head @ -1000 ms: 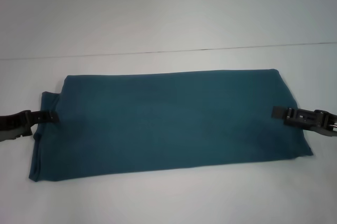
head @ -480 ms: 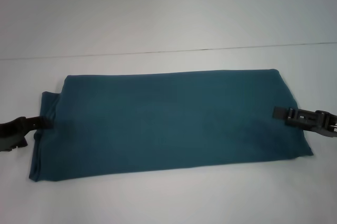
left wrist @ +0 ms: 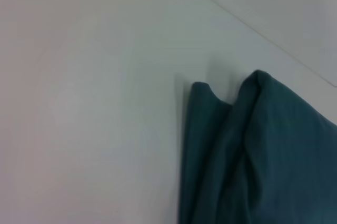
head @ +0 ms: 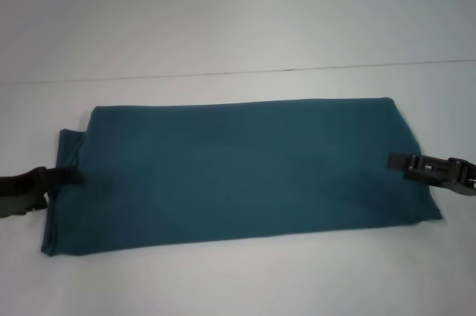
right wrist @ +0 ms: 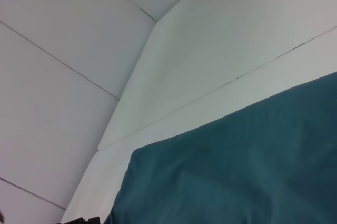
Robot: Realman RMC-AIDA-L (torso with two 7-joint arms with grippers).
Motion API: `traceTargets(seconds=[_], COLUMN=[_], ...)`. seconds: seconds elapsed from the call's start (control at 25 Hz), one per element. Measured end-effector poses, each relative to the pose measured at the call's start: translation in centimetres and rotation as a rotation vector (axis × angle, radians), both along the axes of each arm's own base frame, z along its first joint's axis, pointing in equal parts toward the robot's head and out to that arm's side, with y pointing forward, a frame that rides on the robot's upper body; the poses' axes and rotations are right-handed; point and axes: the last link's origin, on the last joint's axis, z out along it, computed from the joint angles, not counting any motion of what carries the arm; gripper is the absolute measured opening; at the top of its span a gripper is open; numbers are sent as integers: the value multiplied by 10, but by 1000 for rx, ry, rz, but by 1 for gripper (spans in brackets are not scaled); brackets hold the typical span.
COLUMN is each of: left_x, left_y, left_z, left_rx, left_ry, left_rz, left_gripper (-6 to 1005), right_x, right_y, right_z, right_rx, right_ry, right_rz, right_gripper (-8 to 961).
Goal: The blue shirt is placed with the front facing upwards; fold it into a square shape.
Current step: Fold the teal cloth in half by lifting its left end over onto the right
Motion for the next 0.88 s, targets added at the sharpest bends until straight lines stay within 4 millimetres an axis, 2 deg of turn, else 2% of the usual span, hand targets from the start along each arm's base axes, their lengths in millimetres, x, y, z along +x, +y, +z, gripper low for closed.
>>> traceTargets(seconds=[0.56,0.88], left_x=[13,35], left_y=[0,7], left_z=[-15,-27], left_rx=[-63,-126], left_ry=[-30,-49], left_rz=[-23,-71], left_gripper=[922,879], right_x=[2,2], right_y=[-1,-1], right_z=[0,1], right_rx=[3,4], right_ry=[-1,-4], right_rz=[-6,-4], right_gripper=[946,946])
